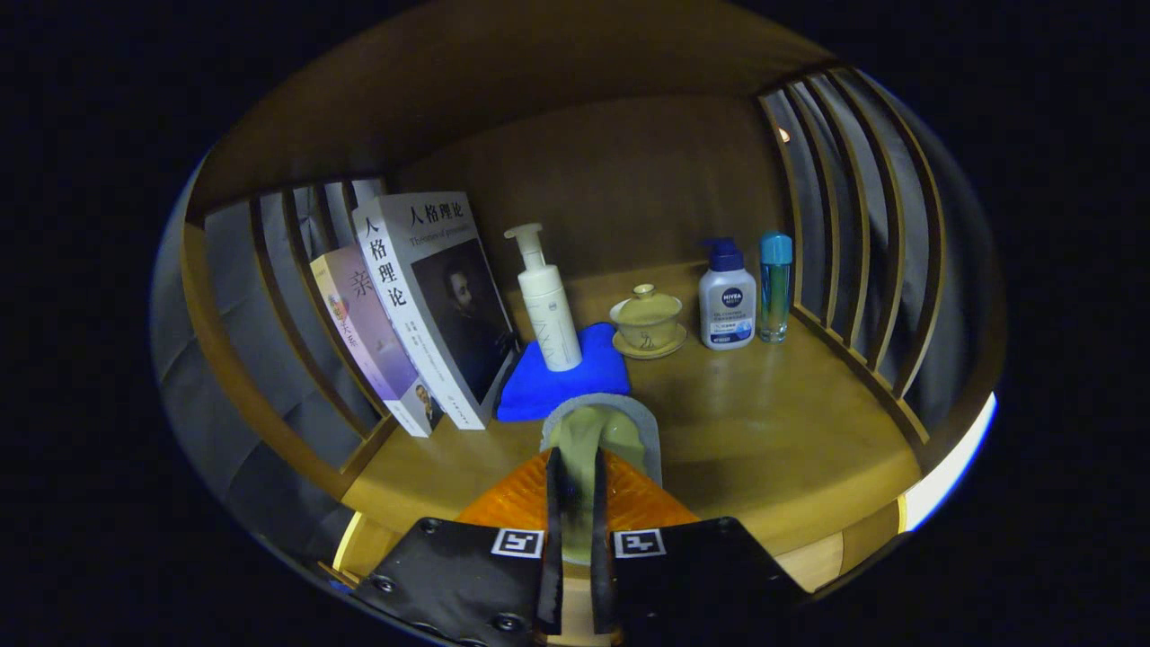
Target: Pull open the drawer, take out the items inside it, and place them on the countertop above the cabinet.
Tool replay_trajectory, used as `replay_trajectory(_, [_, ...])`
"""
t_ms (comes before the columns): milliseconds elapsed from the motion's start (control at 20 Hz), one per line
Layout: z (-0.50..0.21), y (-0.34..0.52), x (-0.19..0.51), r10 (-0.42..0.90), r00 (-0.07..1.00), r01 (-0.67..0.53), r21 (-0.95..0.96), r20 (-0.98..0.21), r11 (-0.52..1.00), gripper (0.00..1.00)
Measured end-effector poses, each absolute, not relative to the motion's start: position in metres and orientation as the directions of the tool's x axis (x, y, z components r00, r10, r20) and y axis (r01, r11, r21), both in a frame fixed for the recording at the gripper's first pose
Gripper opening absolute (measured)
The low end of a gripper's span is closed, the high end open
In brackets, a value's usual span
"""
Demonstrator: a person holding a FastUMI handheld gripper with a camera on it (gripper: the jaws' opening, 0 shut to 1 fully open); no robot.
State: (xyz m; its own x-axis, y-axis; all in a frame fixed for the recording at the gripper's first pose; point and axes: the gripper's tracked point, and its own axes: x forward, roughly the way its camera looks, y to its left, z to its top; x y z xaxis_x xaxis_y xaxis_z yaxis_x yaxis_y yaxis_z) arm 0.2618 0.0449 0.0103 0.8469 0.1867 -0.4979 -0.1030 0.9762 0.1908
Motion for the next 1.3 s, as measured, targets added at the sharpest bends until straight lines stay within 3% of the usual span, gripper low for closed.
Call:
replay_trajectory(300, [0.003,0.043,0.268,0.173,0.850,-0.105,0.163,-0.497,0.981,0.28])
replay_trajectory(550, [0.024,0.038,0.253,0.149,0.898,-0.106,0.127,-0.415,0.986,1.00])
replay_trajectory(900, [0.065,0.041,0.190,0.134,0.966,-0.128,0.041,-0.223,0.991,0.98])
replay_trajectory(1300, [0.046,0.042,0.102,0.107,0.988,-0.113,-0.048,-0.115,0.992,0.98])
